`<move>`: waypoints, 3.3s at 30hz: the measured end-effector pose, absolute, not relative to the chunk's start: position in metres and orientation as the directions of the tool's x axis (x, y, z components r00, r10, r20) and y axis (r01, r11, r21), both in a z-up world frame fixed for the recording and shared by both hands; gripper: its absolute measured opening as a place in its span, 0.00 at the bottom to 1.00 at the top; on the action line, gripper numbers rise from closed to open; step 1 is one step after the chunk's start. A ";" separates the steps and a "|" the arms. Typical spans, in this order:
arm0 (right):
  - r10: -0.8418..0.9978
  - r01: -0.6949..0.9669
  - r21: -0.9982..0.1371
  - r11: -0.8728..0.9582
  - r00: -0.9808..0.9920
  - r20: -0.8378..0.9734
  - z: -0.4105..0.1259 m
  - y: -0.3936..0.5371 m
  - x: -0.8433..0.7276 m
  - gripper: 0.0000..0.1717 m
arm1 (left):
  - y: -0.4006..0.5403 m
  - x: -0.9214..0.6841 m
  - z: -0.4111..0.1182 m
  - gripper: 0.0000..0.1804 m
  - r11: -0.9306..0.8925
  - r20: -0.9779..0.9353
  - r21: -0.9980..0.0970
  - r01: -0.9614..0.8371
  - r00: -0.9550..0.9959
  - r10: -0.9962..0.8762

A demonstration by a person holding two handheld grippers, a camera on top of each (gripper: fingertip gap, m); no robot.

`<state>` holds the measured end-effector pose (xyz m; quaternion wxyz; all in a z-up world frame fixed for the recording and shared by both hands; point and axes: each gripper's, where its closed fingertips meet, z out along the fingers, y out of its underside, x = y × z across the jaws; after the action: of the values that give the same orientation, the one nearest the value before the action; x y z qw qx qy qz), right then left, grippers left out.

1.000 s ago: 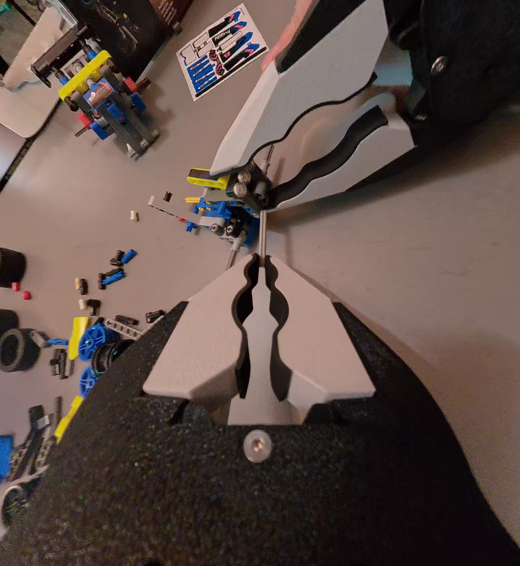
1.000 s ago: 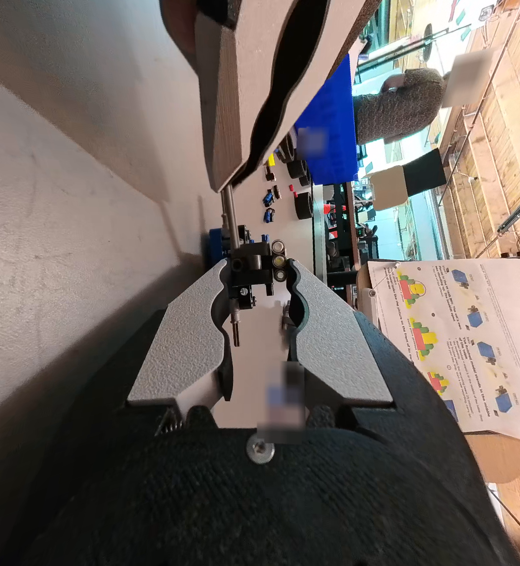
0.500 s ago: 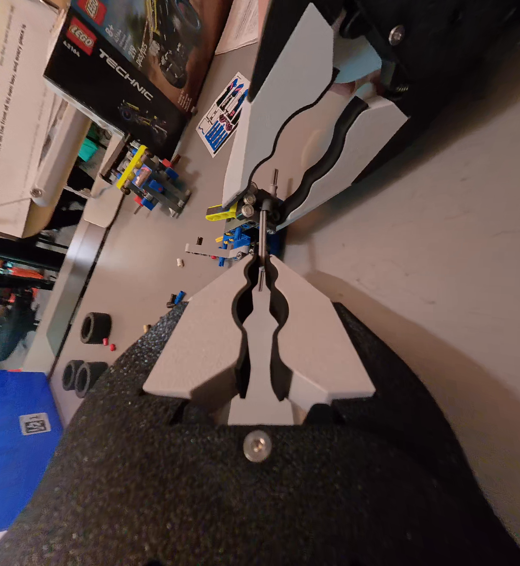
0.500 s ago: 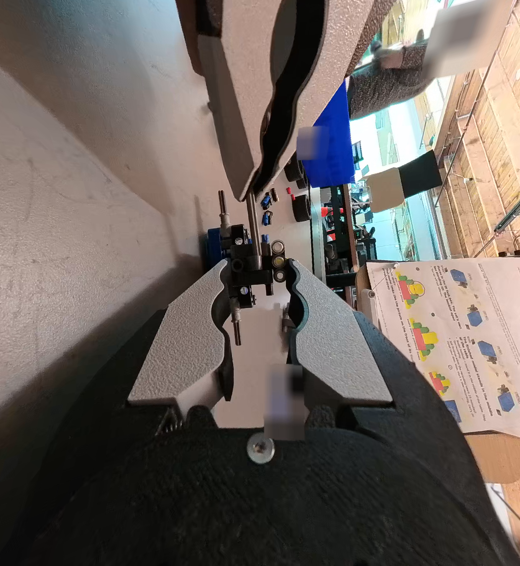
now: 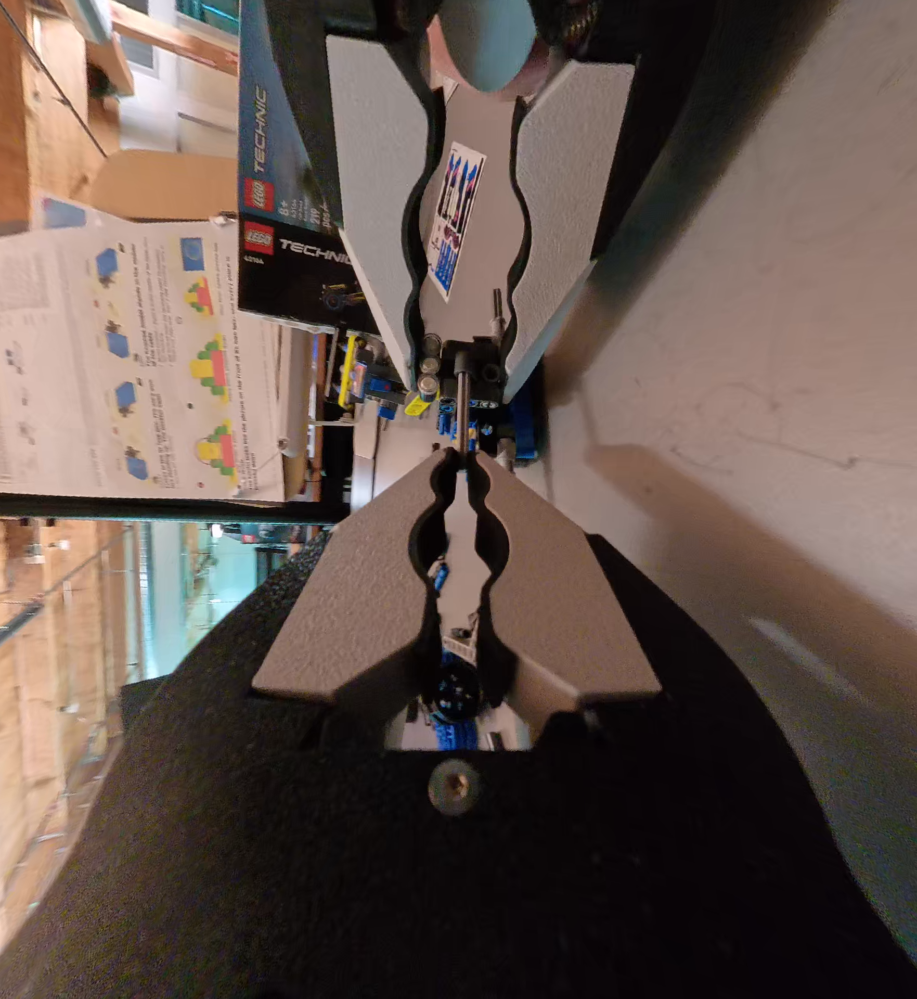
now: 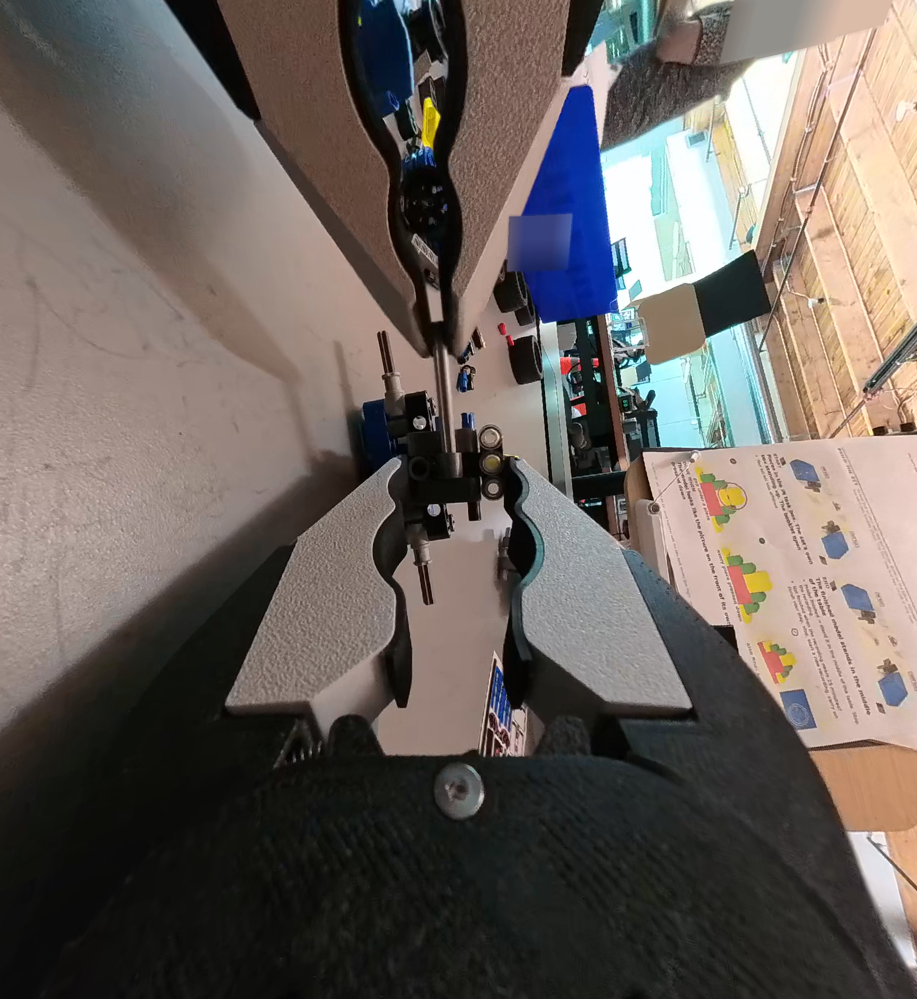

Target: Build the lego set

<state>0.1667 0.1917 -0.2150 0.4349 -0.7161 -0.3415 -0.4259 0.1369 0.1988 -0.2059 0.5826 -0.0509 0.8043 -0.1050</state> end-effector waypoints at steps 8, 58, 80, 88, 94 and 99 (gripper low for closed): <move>0.109 0.853 -0.336 -0.399 0.408 0.906 -0.215 0.192 0.168 0.19 | 0.198 0.140 -0.202 0.00 0.996 -0.984 0.008 0.088 -0.177 0.023; 0.072 0.820 -0.296 -0.490 0.377 0.923 -0.216 0.191 0.178 0.18 | 0.193 0.151 -0.203 0.00 0.986 -0.985 0.161 -0.049 -0.073 0.158; 0.093 0.843 -0.222 -0.489 0.304 0.948 -0.217 0.192 0.176 0.19 | 0.200 0.141 -0.203 0.09 0.958 -0.941 -0.284 0.022 -0.196 -0.275; 0.104 0.851 -0.194 -0.488 0.278 0.955 -0.218 0.193 0.174 0.18 | 0.192 0.148 -0.214 0.05 0.978 -0.954 -0.208 0.034 -0.228 -0.195; 0.095 0.842 -0.202 -0.500 0.285 0.954 -0.217 0.192 0.175 0.18 | 0.193 0.153 -0.210 0.00 0.980 -0.953 -0.197 0.009 -0.237 -0.190; 0.088 0.834 -0.210 -0.510 0.293 0.952 -0.217 0.191 0.177 0.18 | 0.190 0.154 -0.209 0.00 0.985 -0.962 -0.170 0.015 -0.219 -0.162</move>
<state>0.1768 0.1912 -0.2173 0.3741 -0.7118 -0.3238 -0.4985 0.1544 0.1904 -0.2093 0.6233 -0.0473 0.7773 -0.0712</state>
